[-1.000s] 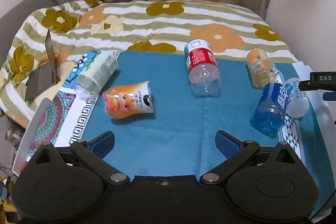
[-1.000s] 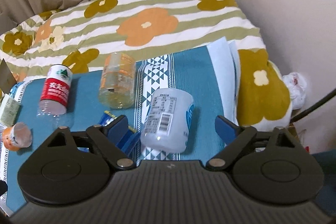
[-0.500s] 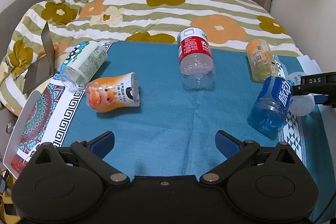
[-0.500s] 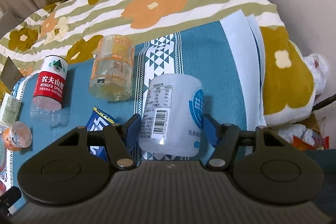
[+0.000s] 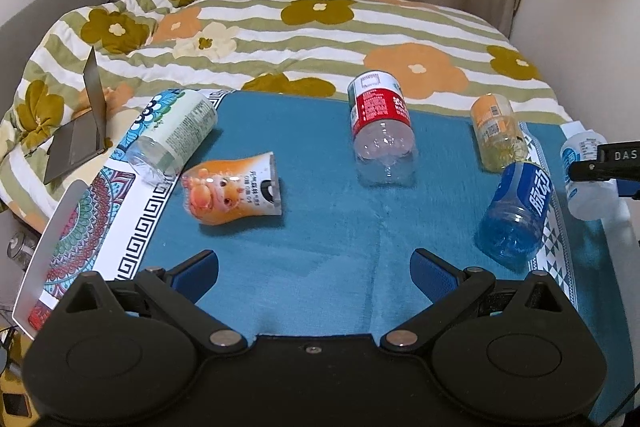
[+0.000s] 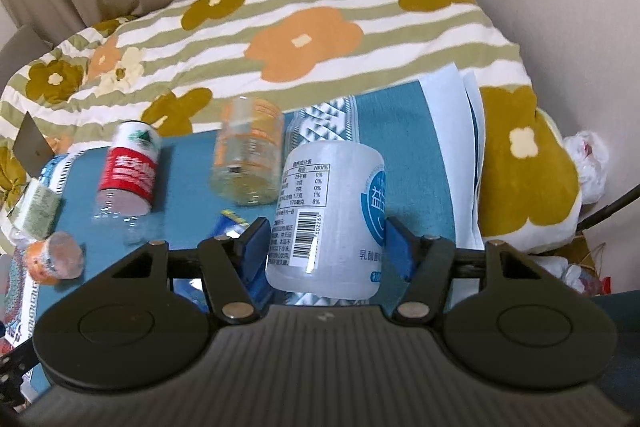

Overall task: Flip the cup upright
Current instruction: 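Close the right gripper on the clear cup's body, then lift the clear cup with the right gripper and rotate it upright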

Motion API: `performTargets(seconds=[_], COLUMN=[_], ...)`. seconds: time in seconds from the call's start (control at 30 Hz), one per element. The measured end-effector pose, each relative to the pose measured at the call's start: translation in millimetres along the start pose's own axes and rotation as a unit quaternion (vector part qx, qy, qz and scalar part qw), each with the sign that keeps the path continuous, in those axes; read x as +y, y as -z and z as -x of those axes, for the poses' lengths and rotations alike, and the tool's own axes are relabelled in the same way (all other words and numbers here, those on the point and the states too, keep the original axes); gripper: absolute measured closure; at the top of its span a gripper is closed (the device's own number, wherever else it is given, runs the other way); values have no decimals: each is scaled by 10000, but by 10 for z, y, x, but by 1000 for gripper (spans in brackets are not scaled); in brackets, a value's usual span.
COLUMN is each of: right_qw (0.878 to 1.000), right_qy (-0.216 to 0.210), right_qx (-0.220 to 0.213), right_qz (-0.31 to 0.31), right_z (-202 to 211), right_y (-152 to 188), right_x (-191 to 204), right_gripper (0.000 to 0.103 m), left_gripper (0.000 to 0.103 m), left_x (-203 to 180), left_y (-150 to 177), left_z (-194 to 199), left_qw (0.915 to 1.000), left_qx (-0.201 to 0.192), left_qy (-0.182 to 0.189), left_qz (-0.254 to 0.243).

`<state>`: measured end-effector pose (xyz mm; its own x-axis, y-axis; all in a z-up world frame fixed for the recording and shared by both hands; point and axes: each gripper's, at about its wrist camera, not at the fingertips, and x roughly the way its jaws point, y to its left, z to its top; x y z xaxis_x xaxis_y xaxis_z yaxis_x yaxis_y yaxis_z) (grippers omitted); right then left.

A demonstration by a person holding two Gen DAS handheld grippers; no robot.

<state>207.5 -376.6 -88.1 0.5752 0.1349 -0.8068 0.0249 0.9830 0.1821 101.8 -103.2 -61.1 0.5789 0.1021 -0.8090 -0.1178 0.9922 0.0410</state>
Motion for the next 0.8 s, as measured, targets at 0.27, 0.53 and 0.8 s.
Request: performTargets(seconds=[0.27,0.53,0.8], right_qw=[9999,10000,9996], right_qy=[-1,8,-157], right_qx=[-138,-2,207], right_qz=[36,-30,113], right_z=[390,478,298], right_y=[246,693,1158], right_x=[455,1013,1606], right_gripper=[26,26,26], left_gripper=[0,0,0], left_x=[329,722,1205], left_y=[40,167,352], left_z=[117,206,148], left_qw=[9993,9968,9957], left_qx=[-115,-241,-123], left_qy=[282,442,577], left_qz=[-196,-619,-717])
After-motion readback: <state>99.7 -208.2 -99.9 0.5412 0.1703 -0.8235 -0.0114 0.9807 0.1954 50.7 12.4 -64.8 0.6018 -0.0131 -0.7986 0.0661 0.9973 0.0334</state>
